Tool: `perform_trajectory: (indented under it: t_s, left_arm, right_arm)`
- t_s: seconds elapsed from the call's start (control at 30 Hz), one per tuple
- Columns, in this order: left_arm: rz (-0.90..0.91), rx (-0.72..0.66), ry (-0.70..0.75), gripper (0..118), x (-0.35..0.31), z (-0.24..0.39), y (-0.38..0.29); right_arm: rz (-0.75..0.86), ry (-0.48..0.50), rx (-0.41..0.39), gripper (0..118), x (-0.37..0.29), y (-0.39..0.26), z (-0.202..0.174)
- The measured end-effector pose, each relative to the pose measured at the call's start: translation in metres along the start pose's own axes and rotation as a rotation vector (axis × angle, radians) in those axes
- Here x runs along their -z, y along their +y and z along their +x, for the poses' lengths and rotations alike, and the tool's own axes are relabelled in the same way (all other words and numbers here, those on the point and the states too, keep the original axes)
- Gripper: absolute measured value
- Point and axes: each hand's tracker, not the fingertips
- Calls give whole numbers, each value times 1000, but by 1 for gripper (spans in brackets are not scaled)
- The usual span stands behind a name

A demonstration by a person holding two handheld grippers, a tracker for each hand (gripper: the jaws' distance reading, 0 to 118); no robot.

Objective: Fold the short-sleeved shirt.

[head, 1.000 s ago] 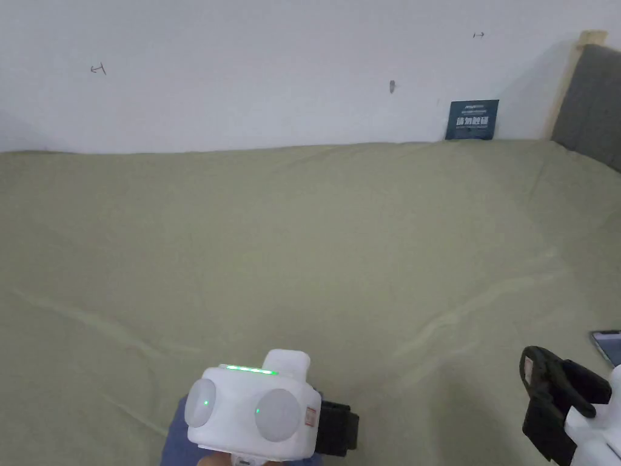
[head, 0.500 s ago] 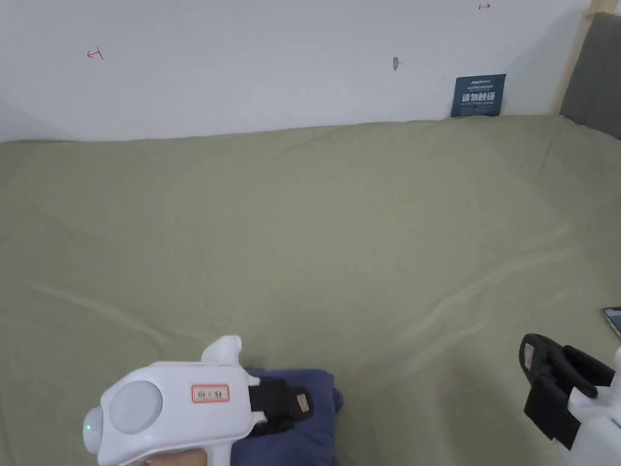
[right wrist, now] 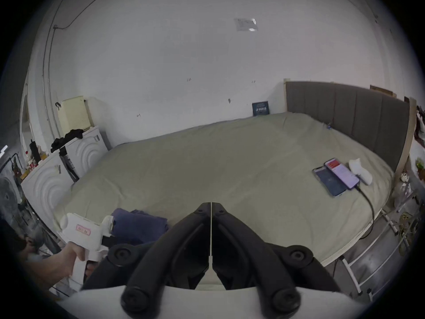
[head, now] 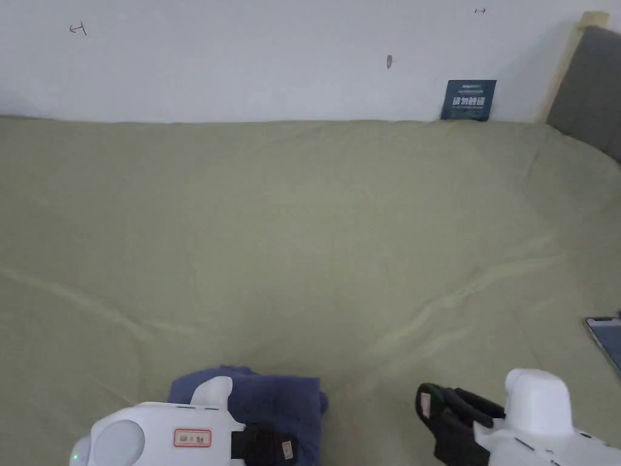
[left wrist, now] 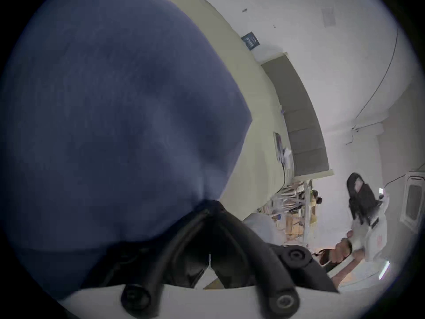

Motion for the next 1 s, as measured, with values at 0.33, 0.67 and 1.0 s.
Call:
perform_trajectory:
  t_s: [0.33, 0.67, 1.0]
  left_arm:
    - [163, -13, 121, 0, -125, -46, 27]
    - [51, -144, 82, 0, -117, -126, 45]
    - [-53, -196, -289, 118, -48, -136, 52]
  right_arm:
    - [-387, 555, 343, 4, 166, -34, -9]
    - [-477, 678, 663, 4, 226, -78, 50]
    - [-485, 705, 669, 4, 228, -79, 50]
